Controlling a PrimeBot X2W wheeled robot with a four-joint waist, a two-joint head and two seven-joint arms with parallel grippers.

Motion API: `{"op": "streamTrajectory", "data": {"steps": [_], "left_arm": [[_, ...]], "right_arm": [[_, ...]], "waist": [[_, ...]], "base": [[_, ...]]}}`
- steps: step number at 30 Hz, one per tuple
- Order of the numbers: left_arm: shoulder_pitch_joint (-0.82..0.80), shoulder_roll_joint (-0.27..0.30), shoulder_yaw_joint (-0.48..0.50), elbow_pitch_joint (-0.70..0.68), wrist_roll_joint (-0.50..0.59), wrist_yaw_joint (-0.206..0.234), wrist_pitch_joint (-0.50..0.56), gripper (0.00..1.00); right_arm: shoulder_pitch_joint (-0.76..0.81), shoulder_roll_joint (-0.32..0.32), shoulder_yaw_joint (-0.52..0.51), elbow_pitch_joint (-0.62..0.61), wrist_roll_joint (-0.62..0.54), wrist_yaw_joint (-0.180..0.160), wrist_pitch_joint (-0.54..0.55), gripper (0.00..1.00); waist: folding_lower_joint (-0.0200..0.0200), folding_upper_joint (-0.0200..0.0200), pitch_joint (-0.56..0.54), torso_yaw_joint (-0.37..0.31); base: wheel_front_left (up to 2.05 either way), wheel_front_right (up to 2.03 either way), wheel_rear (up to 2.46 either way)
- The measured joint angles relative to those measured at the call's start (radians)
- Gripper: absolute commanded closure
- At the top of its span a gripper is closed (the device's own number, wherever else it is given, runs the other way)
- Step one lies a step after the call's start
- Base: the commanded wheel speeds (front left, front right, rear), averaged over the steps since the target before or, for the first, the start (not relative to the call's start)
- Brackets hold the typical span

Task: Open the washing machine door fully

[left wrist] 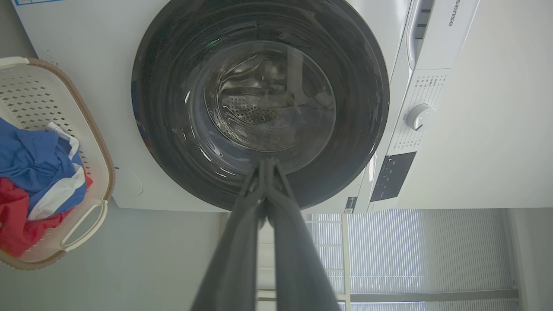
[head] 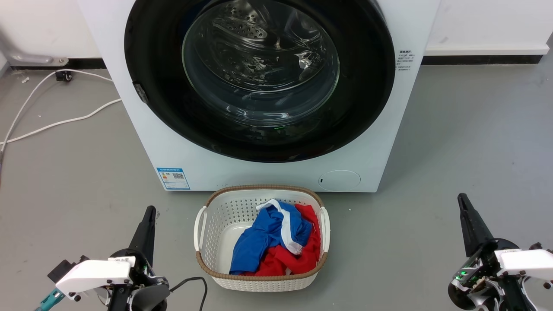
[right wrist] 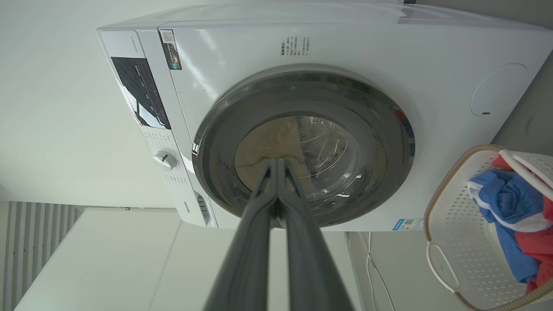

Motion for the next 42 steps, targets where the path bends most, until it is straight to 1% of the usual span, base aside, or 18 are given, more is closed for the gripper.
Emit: {"op": "streamTrajectory", "data": {"steps": [19,20,24,33,38,42], "left_arm": [[0.000,-0.002,0.003,0.000,0.002,0.000,0.001,1.00],[0.001,-0.003,0.002,0.003,0.001,0.000,0.000,0.00],[0.031,-0.010,-0.002,0.034,0.001,0.001,-0.002,0.00],[0.035,-0.010,-0.043,0.005,0.016,0.001,-0.046,0.00],[0.035,-0.010,-0.060,-0.019,0.092,0.001,-0.070,0.00],[0.035,-0.010,-0.068,-0.039,0.188,0.001,-0.086,0.00]], "right_arm": [[-0.001,0.003,-0.005,0.000,-0.002,0.000,0.002,1.00],[0.000,0.003,-0.005,0.003,-0.002,0.000,0.001,0.00],[0.033,0.007,-0.002,0.030,-0.002,-0.001,-0.001,0.00],[0.045,0.008,0.016,-0.003,-0.029,-0.001,-0.039,0.00],[0.053,0.004,0.029,-0.016,-0.081,-0.001,-0.064,0.00],[0.058,-0.009,0.038,-0.019,-0.190,-0.001,-0.082,0.00]], "waist": [[0.0000,0.0000,0.000,0.000],[0.0000,0.0000,0.000,0.000],[0.0000,0.0000,0.000,0.000],[0.0000,0.0000,0.000,0.000],[0.0000,0.0000,0.001,0.000],[0.0000,0.0000,0.000,0.000]], "base": [[0.00,0.00,0.00],[0.00,0.00,0.00],[0.00,0.00,0.00],[0.00,0.00,0.00],[0.00,0.00,0.00],[0.00,0.00,0.00]]}}
